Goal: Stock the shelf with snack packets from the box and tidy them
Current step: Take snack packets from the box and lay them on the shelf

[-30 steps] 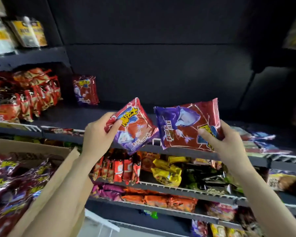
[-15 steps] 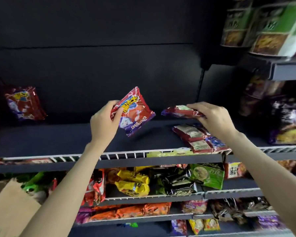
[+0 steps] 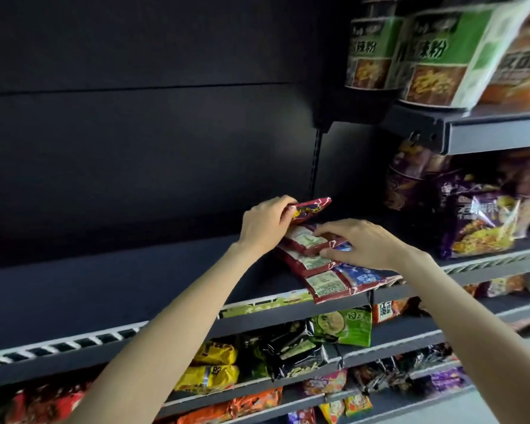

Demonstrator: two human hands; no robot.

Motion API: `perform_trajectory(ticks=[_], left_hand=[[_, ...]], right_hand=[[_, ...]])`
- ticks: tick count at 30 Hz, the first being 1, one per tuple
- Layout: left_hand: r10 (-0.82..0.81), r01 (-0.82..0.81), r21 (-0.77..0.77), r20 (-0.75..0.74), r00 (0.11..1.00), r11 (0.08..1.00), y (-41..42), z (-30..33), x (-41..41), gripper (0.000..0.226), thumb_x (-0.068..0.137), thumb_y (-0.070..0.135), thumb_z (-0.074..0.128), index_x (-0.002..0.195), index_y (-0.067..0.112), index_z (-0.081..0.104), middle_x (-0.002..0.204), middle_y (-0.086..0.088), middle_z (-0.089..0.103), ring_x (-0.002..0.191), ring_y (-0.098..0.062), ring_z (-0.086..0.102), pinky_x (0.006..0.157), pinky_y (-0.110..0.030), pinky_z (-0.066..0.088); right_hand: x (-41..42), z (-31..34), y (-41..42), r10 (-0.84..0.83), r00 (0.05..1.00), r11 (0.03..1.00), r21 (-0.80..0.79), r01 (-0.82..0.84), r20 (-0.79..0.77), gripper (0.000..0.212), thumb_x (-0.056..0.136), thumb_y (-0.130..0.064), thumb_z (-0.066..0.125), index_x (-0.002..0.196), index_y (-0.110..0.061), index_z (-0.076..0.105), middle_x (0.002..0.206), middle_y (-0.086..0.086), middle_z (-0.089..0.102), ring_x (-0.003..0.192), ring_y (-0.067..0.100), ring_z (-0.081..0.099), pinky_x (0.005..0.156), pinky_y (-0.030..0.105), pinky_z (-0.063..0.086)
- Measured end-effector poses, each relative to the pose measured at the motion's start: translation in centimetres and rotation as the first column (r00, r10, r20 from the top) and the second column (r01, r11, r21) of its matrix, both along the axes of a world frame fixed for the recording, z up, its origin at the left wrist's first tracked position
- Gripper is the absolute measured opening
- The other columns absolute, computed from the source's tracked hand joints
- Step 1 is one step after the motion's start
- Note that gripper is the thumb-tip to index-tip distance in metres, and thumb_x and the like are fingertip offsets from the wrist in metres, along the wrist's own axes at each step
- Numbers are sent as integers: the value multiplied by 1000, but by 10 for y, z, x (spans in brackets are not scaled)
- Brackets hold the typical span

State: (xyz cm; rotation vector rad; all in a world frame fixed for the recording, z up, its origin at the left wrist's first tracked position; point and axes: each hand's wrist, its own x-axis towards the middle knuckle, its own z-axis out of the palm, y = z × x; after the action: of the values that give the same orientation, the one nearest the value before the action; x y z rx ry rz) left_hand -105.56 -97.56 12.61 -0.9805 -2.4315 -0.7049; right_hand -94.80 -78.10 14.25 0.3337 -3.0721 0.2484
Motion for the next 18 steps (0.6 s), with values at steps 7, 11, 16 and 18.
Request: perform_trajectory(ticks=[7,11,16,18], left_hand=[[-177,195,18,502,847,981,28,2,6,35,96,34,48,131,32,52,126,3,60,110,-15,58,91,-35,49],[-227,224,81,602,766,971,23,0,9,44,96,35,48,139,33,41,138,2,50,119,-14,52,97,-35,46],[-177,146,107,392,903,983,2,11,27,33,96,32,47,127,27,54,125,5,59,114,-11,53,91,-40,49],[-78,57,110,198,977,992,-15,20,42,26,95,30,47,117,27,61,112,11,65,105,-7,57,86,-36,50]], right_hand=[[3,0,-8,-93,975,977,171,129,-202,46,91,-60,42,131,-40,52,132,-9,55,119,16,51,93,33,43],[8,1,-16,-153,952,979,87,182,-265,40,91,-50,51,126,-30,59,124,-6,61,112,16,55,87,31,45],[23,11,-32,-168,766,985,-133,108,-620,26,91,-30,56,106,-14,69,100,2,70,95,24,63,85,36,45],[29,13,-43,-124,631,992,-112,59,-765,23,91,-26,54,102,-12,69,104,2,69,101,25,60,88,37,43]])
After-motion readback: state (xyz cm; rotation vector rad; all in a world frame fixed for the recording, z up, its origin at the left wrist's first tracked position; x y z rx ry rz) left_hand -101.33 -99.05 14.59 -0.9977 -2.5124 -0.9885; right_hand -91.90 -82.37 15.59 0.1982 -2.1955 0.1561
